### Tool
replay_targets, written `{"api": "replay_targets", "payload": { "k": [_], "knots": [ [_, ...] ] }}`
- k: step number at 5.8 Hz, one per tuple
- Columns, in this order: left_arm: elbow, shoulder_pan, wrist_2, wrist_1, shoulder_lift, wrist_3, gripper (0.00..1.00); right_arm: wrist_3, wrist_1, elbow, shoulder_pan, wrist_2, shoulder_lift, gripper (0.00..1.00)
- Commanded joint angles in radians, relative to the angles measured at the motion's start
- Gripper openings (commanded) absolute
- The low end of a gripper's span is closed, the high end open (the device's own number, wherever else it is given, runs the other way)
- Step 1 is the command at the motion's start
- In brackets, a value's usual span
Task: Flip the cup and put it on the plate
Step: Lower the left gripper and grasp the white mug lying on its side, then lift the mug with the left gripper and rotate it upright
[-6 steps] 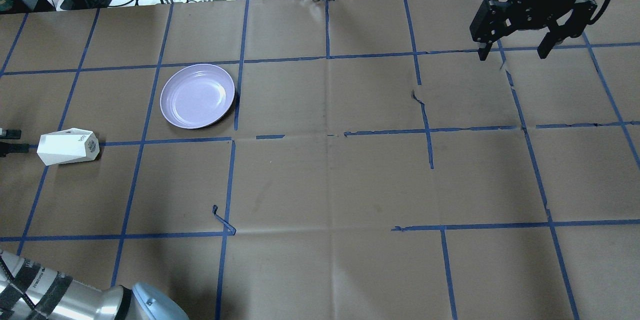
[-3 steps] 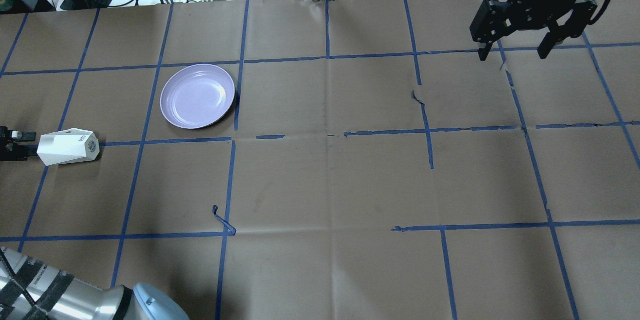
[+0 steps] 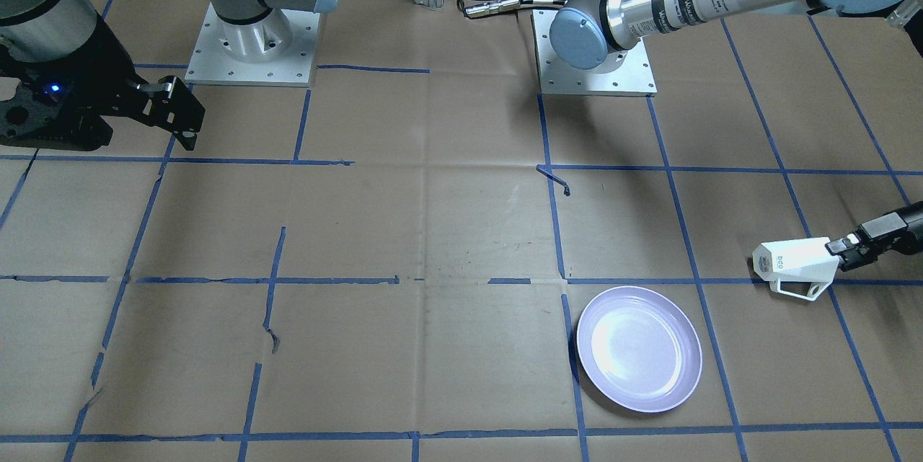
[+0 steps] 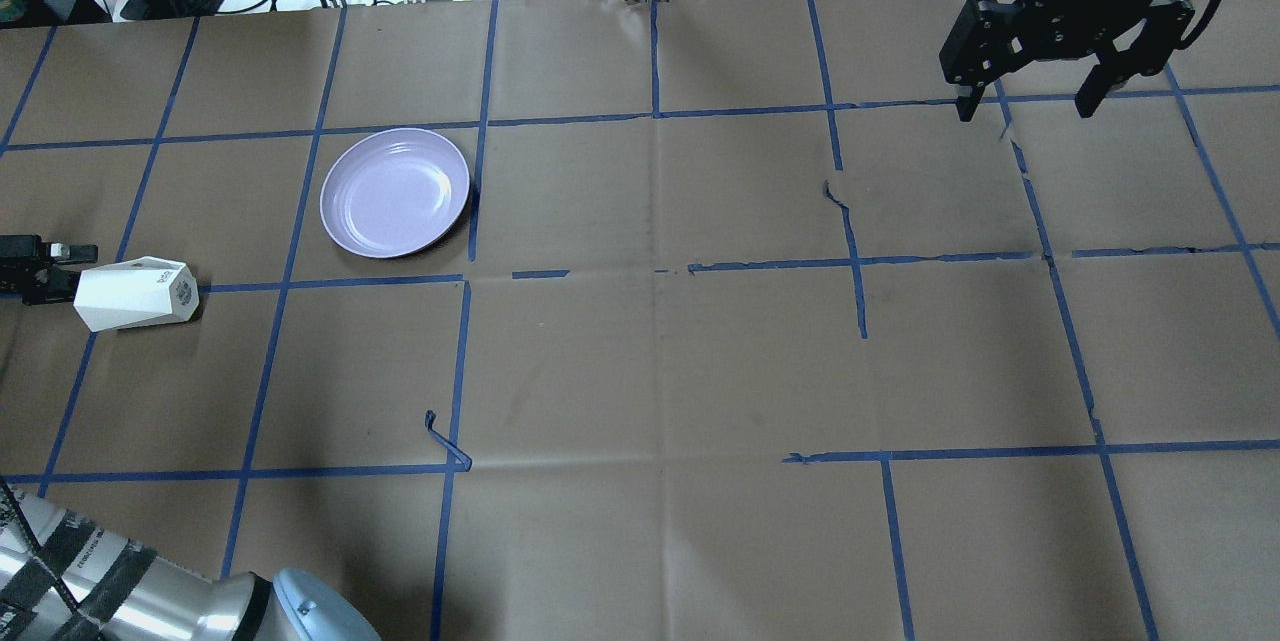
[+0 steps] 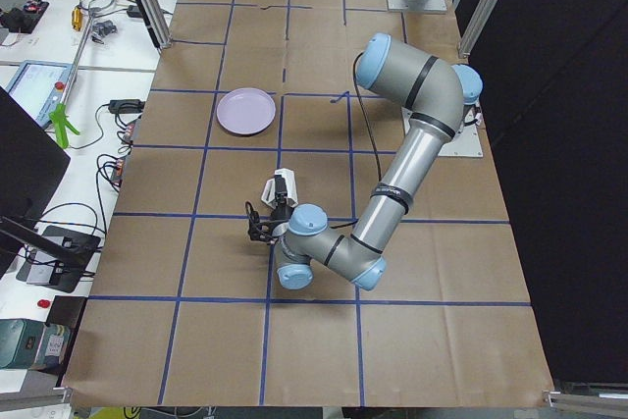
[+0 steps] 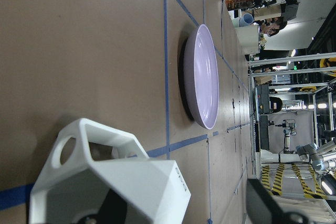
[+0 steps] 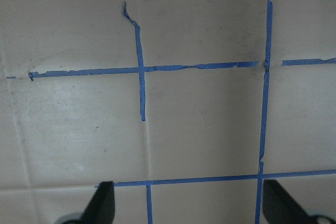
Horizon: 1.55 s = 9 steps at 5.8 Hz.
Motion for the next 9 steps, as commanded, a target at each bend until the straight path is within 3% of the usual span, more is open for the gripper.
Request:
{"api": "replay_targets", "payload": {
  "k": [1,2,4,6,9],
  "knots": [
    [-0.002,0.001,-0.008,-0.037,-0.001,0.004,0.38,0.0,0.0,0.0,0.0,0.0,0.0,1.0],
    [-0.002,0.003,-0.008,-0.042,-0.002,0.006,0.37,0.0,0.0,0.0,0.0,0.0,0.0,1.0],
    [-0.002,0.009,-0.009,-0.048,0.002,0.006,0.0,0.0,0.0,0.0,0.0,0.0,0.0,1.0],
    [0.011,0.009,-0.06,-0.124,0.098,-0.044,0.0,0.0,0.0,0.0,0.0,0.0,0.0,1.0],
    [0.004,-0.012,-0.048,-0.073,0.408,-0.421,0.0,0.0,0.0,0.0,0.0,0.0,0.0,1.0]
  ]
}}
